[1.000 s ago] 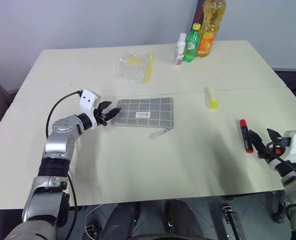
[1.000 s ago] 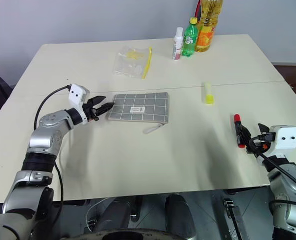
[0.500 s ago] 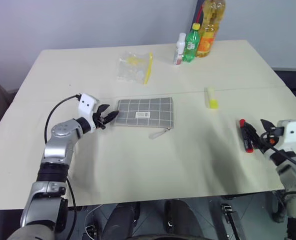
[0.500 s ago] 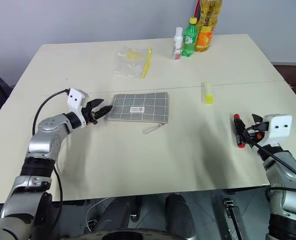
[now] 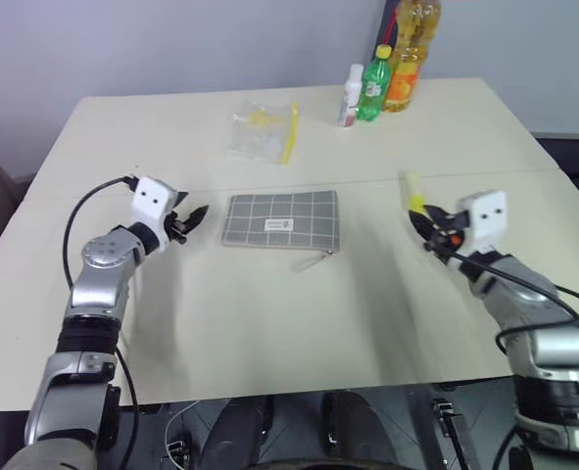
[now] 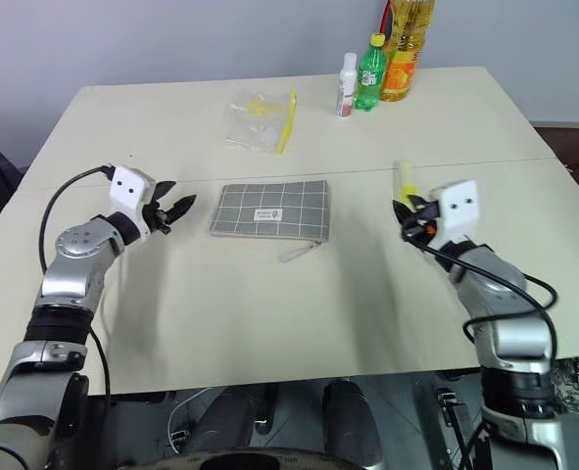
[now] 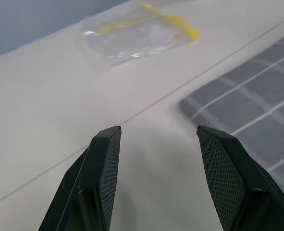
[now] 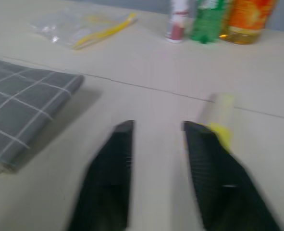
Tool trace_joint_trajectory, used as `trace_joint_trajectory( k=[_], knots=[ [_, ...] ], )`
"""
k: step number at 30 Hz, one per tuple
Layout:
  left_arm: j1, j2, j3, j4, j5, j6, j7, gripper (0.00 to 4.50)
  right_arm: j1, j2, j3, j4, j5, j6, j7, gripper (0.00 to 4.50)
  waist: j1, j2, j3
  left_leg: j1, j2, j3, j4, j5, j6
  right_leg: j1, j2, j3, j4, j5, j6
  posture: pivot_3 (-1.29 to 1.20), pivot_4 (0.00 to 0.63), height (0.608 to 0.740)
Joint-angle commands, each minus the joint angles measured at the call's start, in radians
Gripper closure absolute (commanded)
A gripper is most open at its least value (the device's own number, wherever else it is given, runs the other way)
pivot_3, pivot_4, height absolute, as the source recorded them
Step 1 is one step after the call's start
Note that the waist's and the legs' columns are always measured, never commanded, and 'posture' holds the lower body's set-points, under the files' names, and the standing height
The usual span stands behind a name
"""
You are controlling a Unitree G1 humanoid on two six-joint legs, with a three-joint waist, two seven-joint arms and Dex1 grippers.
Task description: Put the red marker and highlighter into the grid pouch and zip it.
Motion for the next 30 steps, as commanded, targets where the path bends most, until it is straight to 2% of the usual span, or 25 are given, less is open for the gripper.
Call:
trace_joint_trajectory(
  k=[1, 13, 23, 30],
  knots=[
    [-0.027, 0.035, -0.027, 0.035, 0.073, -0.078, 0.010, 1.87, -0.090, 0.037, 0.065, 0.079, -0.066, -0.004, -0.038, 4.40, 0.002, 0.000, 0.000, 0.000, 0.000, 0.000, 0.000, 0.000, 0.000, 0.000, 0.000, 0.000, 0.000, 0.000, 0.000, 0.00, 0.150, 0.740],
    [-0.115, 0.070, -0.167, 0.233, 0.183, -0.323, -0.179, 1.87, -0.334, 0.149, 0.202, 0.399, -0.247, -0.017, -0.134, 4.40, -0.007, 0.000, 0.000, -0.001, -0.001, 0.000, -0.001, 0.001, -0.001, -0.003, 0.000, 0.000, 0.002, 0.001, 0.000, 0.00, 0.150, 0.740],
    [-0.189, 0.053, -0.206, 0.394, 0.204, -0.494, -0.287, 1.87, -0.505, 0.207, 0.271, 0.689, -0.324, -0.104, -0.069, 4.40, -0.027, 0.000, 0.000, -0.001, -0.001, 0.000, -0.002, 0.001, -0.001, -0.004, 0.001, 0.000, 0.006, 0.001, 0.000, 0.00, 0.150, 0.740],
    [-0.223, 0.026, -0.204, 0.453, 0.179, -0.567, -0.336, 1.87, -0.547, 0.219, 0.286, 0.792, -0.359, -0.175, -0.029, 4.40, -0.027, 0.000, 0.000, -0.001, -0.002, 0.000, -0.001, 0.001, -0.001, -0.004, 0.002, 0.000, 0.007, 0.002, 0.001, 0.00, 0.150, 0.740]
  ],
)
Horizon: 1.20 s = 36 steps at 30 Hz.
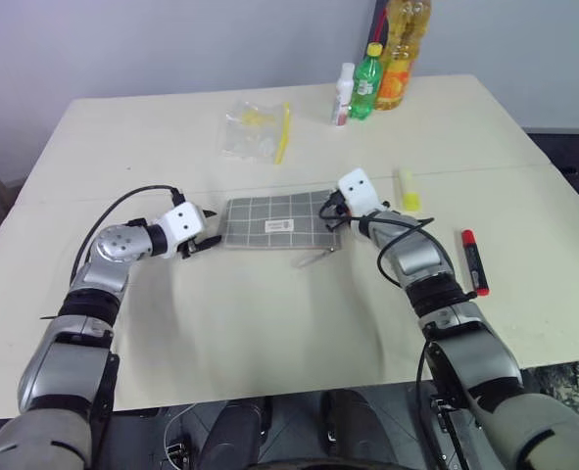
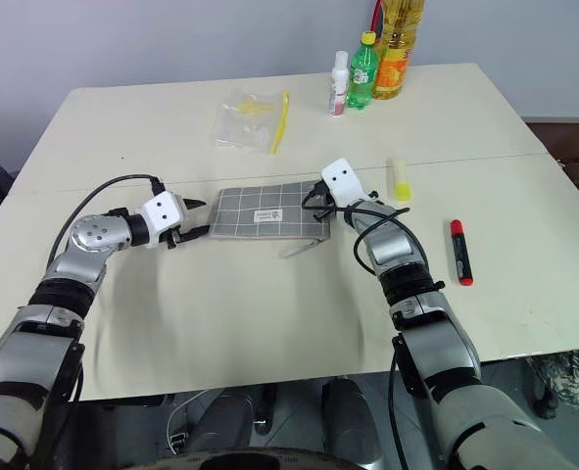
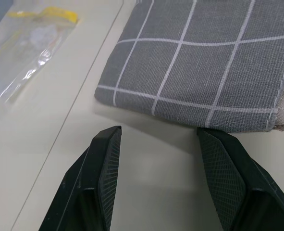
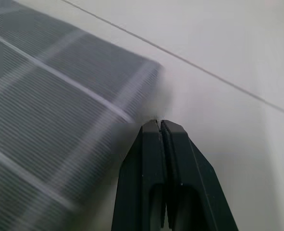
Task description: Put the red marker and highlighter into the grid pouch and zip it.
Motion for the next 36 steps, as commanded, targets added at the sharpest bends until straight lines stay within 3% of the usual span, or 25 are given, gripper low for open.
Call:
trace_joint_trajectory(
  k=[1, 15, 33, 36],
  knots=[
    [-0.026, -0.010, 0.016, 0.001, -0.034, -0.034, -0.046, 1.87, -0.033, 0.004, 0.002, 0.018, -0.016, -0.035, 0.019, 4.40, -0.001, 0.000, 0.000, 0.000, 0.000, 0.000, 0.000, 0.000, 0.000, 0.000, 0.000, 0.000, 0.000, 0.000, 0.000, 0.00, 0.150, 0.740],
    [-0.006, -0.022, 0.045, -0.084, -0.144, 0.027, -0.197, 1.87, -0.006, 0.015, 0.003, 0.020, -0.038, -0.056, 0.054, 4.40, -0.004, 0.000, 0.000, 0.000, 0.000, 0.000, 0.000, 0.000, 0.000, 0.000, 0.000, 0.000, 0.001, 0.000, 0.000, 0.00, 0.150, 0.740],
    [0.066, -0.054, 0.035, -0.295, -0.198, 0.145, -0.247, 1.87, 0.027, 0.031, 0.013, -0.011, -0.054, -0.032, 0.078, 4.40, -0.004, 0.000, 0.000, 0.002, 0.000, 0.000, 0.000, 0.000, 0.000, 0.000, 0.000, 0.000, 0.002, 0.000, 0.000, 0.00, 0.150, 0.740],
    [0.069, -0.059, 0.042, -0.312, -0.213, 0.159, -0.256, 2.73, 0.033, 0.028, 0.015, -0.013, -0.057, -0.028, 0.081, 4.50, -0.004, 0.000, 0.000, 0.002, 0.000, 0.000, 0.000, 0.000, 0.000, 0.000, 0.000, 0.000, 0.002, 0.000, 0.000, 0.00, 0.150, 0.740]
  ],
)
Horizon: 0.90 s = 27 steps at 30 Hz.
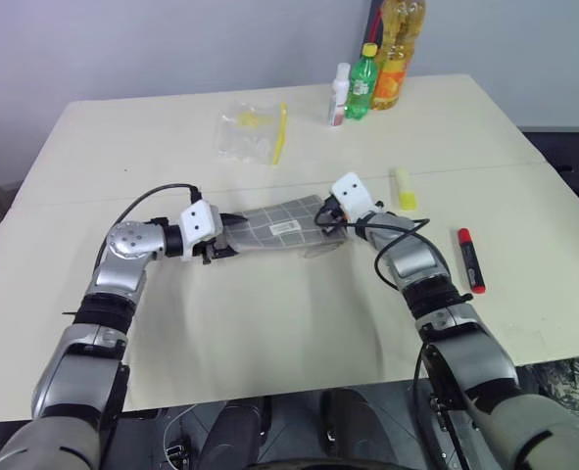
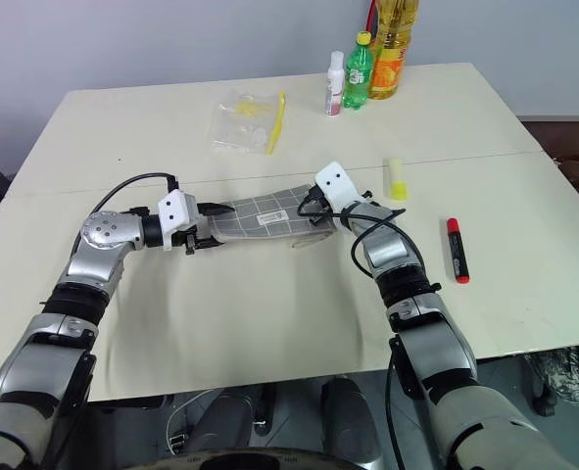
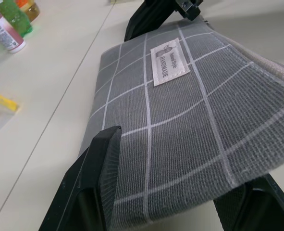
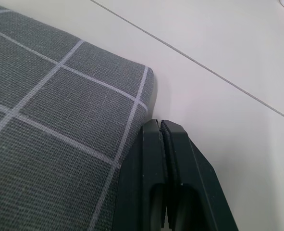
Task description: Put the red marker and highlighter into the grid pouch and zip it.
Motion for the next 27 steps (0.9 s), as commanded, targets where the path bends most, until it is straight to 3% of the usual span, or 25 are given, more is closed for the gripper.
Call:
trace_joint_trajectory(
  k=[1, 3, 4, 14, 17, 24, 27],
  knots=[
    [0.006, -0.003, 0.023, -0.049, -0.035, -0.001, -0.008, 3.17, 0.022, 0.010, 0.016, -0.013, -0.008, 0.017, 0.018, 4.50, 0.000, 0.000, 0.000, 0.000, 0.000, 0.000, 0.000, 0.000, 0.000, 0.000, 0.000, 0.000, 0.000, 0.000, 0.000, 0.00, 0.150, 0.740],
    [0.011, -0.005, 0.025, -0.066, -0.045, 0.020, -0.015, 4.23, 0.026, 0.009, 0.016, -0.016, -0.008, 0.018, 0.018, 4.50, 0.000, 0.000, 0.000, 0.000, 0.000, 0.000, 0.000, 0.000, 0.000, 0.000, 0.000, 0.000, 0.000, 0.000, 0.000, 0.00, 0.150, 0.740],
    [0.015, -0.007, 0.026, -0.075, -0.051, 0.029, -0.018, 4.47, 0.027, 0.008, 0.015, -0.017, -0.008, 0.018, 0.019, 4.50, 0.000, 0.000, 0.000, 0.000, 0.000, 0.000, 0.000, 0.000, 0.000, 0.000, 0.000, 0.000, 0.000, 0.000, 0.000, 0.00, 0.150, 0.740],
    [0.084, -0.034, 0.083, -0.249, -0.138, 0.248, 0.080, 4.47, 0.081, -0.079, -0.170, -0.211, 0.099, 0.035, -0.012, 4.50, 0.008, 0.000, 0.000, 0.000, 0.000, 0.000, 0.001, 0.000, 0.000, 0.000, -0.001, 0.000, 0.000, 0.000, 0.000, 0.00, 0.150, 0.740],
    [0.108, -0.062, 0.106, -0.328, -0.177, 0.343, 0.142, 4.50, 0.142, -0.134, -0.236, -0.370, 0.168, 0.116, 0.033, 3.61, 0.009, 0.000, 0.000, -0.001, 0.000, 0.000, 0.001, 0.000, 0.000, 0.000, -0.001, 0.000, 0.000, 0.000, 0.000, 0.00, 0.150, 0.740],
    [0.141, -0.134, 0.131, -0.459, -0.227, 0.486, 0.263, 4.50, 0.265, -0.187, -0.307, -0.657, 0.305, 0.305, 0.099, 0.04, 0.002, 0.000, 0.000, 0.000, 0.001, 0.000, 0.000, 0.000, 0.000, 0.000, -0.001, 0.000, 0.000, 0.000, 0.000, 0.00, 0.150, 0.740],
    [0.142, -0.154, 0.125, -0.482, -0.229, 0.509, 0.284, 4.50, 0.296, -0.179, -0.306, -0.738, 0.351, 0.346, 0.108, 0.04, 0.005, 0.000, 0.000, 0.000, 0.001, 0.000, 0.000, 0.000, 0.000, 0.000, -0.001, 0.000, 0.000, 0.000, 0.000, 0.00, 0.150, 0.740]
  ],
)
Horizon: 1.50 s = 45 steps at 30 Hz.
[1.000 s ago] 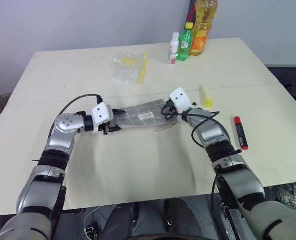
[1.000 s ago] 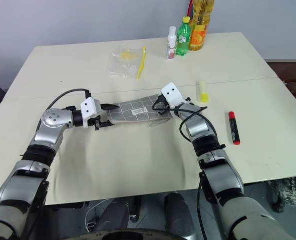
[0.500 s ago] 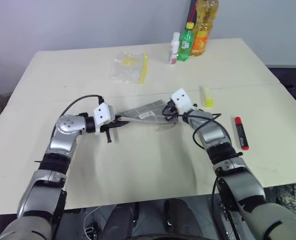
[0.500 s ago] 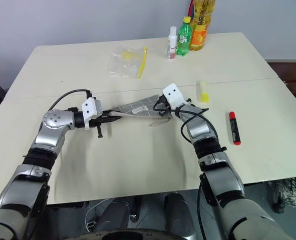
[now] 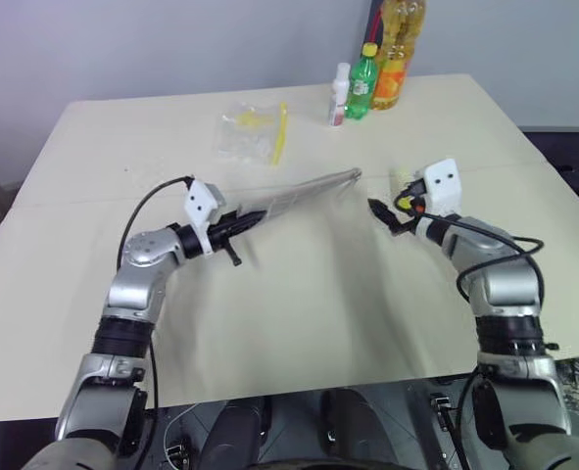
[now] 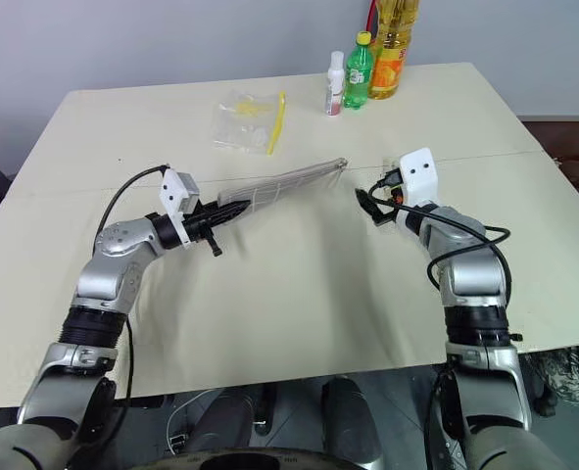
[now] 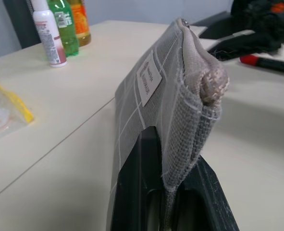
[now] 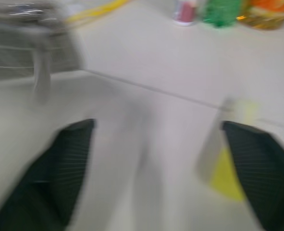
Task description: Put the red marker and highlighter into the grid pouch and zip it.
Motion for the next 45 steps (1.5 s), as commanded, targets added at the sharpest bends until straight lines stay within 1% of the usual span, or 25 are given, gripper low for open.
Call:
trace_joint_trajectory(
  k=[1, 3, 7, 15, 16, 18, 21, 23, 24, 25, 28, 32, 40, 45],
  knots=[
    [-0.006, -0.013, 0.021, -0.060, -0.029, 0.018, 0.027, 4.50, 0.008, 0.011, -0.010, -0.125, 0.061, 0.032, 0.011, 0.04, 0.003, 0.000, 0.000, 0.000, 0.000, 0.000, 0.000, 0.000, 0.000, 0.000, 0.000, 0.000, 0.000, 0.000, 0.000, 0.00, 0.150, 0.740],
    [-0.009, -0.023, 0.013, -0.067, -0.030, 0.025, 0.034, 4.50, 0.014, 0.019, 0.009, -0.144, 0.060, 0.031, 0.001, 0.04, 0.006, 0.000, 0.000, 0.000, 0.000, 0.000, 0.000, 0.000, 0.000, 0.001, 0.000, 0.000, 0.000, 0.000, 0.000, 0.00, 0.150, 0.740],
    [-0.009, -0.030, 0.007, -0.079, -0.032, 0.033, 0.031, 4.50, -0.014, 0.046, 0.023, -0.116, 0.052, 0.021, -0.032, 0.04, 0.007, 0.000, 0.000, 0.000, 0.000, 0.000, 0.001, 0.000, 0.000, 0.001, 0.000, 0.000, -0.001, 0.000, 0.000, 0.00, 0.150, 0.740],
    [0.019, -0.024, -0.004, -0.129, -0.041, 0.056, 0.013, 4.50, -0.088, 0.071, 0.040, 0.010, 0.023, -0.056, -0.072, 0.04, 0.005, 0.000, 0.000, 0.000, 0.000, 0.000, 0.000, 0.000, 0.000, 0.001, 0.000, 0.000, -0.002, 0.000, 0.000, 0.00, 0.150, 0.740],
    [0.022, -0.023, -0.004, -0.134, -0.042, 0.059, 0.012, 4.50, -0.094, 0.072, 0.042, 0.022, 0.023, -0.065, -0.070, 0.27, 0.005, 0.000, 0.000, 0.000, 0.000, 0.000, 0.000, 0.000, 0.000, 0.001, 0.000, 0.000, -0.002, 0.000, 0.000, 0.00, 0.150, 0.740],
    [0.029, -0.021, -0.003, -0.144, -0.041, 0.063, 0.010, 4.50, -0.104, 0.074, 0.043, 0.039, 0.028, -0.076, -0.065, 0.93, 0.005, 0.000, 0.000, 0.000, 0.000, 0.000, 0.000, 0.000, 0.000, 0.001, 0.000, 0.000, -0.002, 0.000, 0.000, 0.00, 0.150, 0.740],
    [0.034, -0.017, -0.003, -0.152, -0.036, 0.065, 0.009, 4.50, -0.108, 0.072, 0.049, 0.038, 0.034, -0.076, -0.052, 2.53, 0.006, 0.000, 0.000, 0.000, 0.000, 0.000, 0.000, 0.000, 0.000, 0.001, 0.000, 0.000, -0.002, 0.000, 0.000, 0.00, 0.150, 0.740],
    [0.035, -0.015, -0.003, -0.151, -0.031, 0.063, 0.013, 4.50, -0.104, 0.067, 0.061, 0.028, 0.029, -0.071, -0.043, 3.49, 0.006, 0.000, 0.000, 0.000, 0.000, 0.000, 0.000, 0.000, 0.000, 0.001, 0.000, 0.000, -0.002, 0.000, 0.000, 0.00, 0.150, 0.740],
    [0.037, -0.014, -0.005, -0.151, -0.023, 0.060, 0.017, 4.50, -0.097, 0.058, 0.077, 0.015, 0.019, -0.066, -0.037, 4.10, 0.006, 0.000, 0.000, 0.000, 0.000, 0.000, 0.000, 0.000, 0.000, 0.001, 0.000, 0.000, -0.002, 0.000, 0.000, 0.00, 0.150, 0.740],
    [0.038, -0.012, -0.008, -0.149, -0.015, 0.053, 0.022, 4.50, -0.091, 0.051, 0.091, 0.004, 0.009, -0.063, -0.031, 4.46, 0.005, 0.000, 0.000, 0.000, 0.000, 0.000, 0.000, 0.000, 0.000, 0.001, 0.000, 0.000, -0.002, 0.000, 0.000, 0.00, 0.150, 0.740],
    [0.035, -0.013, -0.021, -0.134, 0.018, 0.028, 0.037, 4.50, -0.076, 0.029, 0.137, -0.030, -0.019, -0.049, -0.021, 4.46, 0.006, 0.000, 0.000, 0.000, 0.000, 0.000, 0.000, 0.000, 0.000, 0.001, 0.000, 0.000, -0.002, 0.000, 0.000, 0.00, 0.150, 0.740],
    [0.030, -0.027, -0.042, -0.114, 0.060, -0.011, 0.055, 4.50, -0.053, -0.023, 0.239, -0.099, -0.080, -0.026, 0.011, 4.46, 0.007, 0.000, 0.000, 0.000, -0.001, 0.000, 0.000, 0.000, 0.000, 0.001, -0.001, 0.000, -0.003, 0.000, 0.000, 0.00, 0.150, 0.740],
    [0.033, -0.055, -0.114, -0.071, 0.176, -0.149, 0.112, 4.50, -0.045, -0.056, 0.351, -0.239, -0.103, 0.057, 0.071, 4.46, 0.007, 0.000, 0.000, 0.000, 0.000, 0.000, 0.000, 0.000, 0.000, 0.001, -0.001, 0.000, -0.004, 0.000, 0.000, 0.00, 0.150, 0.740],
    [0.044, -0.077, -0.171, -0.048, 0.247, -0.228, 0.139, 4.50, -0.052, -0.057, 0.425, -0.328, -0.099, 0.120, 0.113, 4.46, 0.007, 0.000, 0.000, -0.001, 0.000, 0.000, 0.000, 0.000, 0.000, 0.001, -0.001, 0.000, -0.005, 0.000, 0.000, 0.00, 0.150, 0.740]
  ],
)
